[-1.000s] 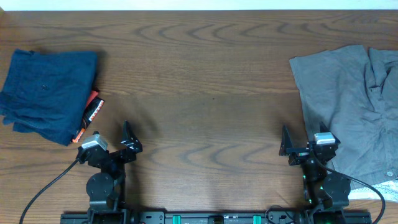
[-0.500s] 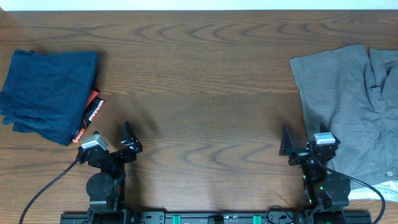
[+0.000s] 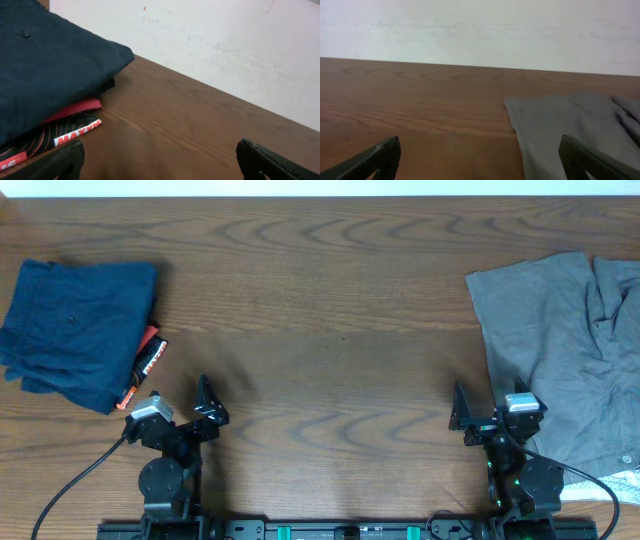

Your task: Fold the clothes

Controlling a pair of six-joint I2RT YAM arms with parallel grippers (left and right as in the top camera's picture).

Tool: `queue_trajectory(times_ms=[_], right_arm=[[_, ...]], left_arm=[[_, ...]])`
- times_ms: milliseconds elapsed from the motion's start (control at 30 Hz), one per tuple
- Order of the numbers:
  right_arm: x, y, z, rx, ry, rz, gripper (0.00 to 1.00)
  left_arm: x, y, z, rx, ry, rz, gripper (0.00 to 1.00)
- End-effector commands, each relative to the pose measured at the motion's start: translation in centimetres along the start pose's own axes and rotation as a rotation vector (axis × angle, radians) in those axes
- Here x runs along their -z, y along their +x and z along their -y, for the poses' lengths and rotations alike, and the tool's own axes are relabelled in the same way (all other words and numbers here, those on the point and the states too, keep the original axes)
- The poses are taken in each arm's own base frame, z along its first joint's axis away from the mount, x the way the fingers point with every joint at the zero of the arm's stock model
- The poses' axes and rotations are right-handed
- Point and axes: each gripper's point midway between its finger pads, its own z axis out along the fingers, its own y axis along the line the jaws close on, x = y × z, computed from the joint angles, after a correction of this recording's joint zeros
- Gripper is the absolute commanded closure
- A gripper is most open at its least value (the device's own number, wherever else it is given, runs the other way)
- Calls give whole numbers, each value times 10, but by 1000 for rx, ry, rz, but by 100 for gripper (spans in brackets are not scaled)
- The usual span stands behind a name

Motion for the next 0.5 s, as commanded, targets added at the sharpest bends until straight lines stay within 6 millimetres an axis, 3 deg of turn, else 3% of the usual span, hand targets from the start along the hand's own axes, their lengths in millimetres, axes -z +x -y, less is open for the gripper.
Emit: queue_trajectory(times_ms=[0, 200, 300, 467], right_arm=[[0, 0, 4, 13, 14, 1, 1], [0, 0, 2, 3, 2, 2, 1], [0, -1, -2, -100, -19, 5, 1], [0, 1, -5, -160, -39, -6, 1]], left_arm=[[-2, 17, -6, 4, -14, -40, 2], [-2, 17, -7, 4, -14, -40, 2], [-2, 17, -6, 5, -9, -43, 2], [0, 26, 10, 5, 82, -94, 2]])
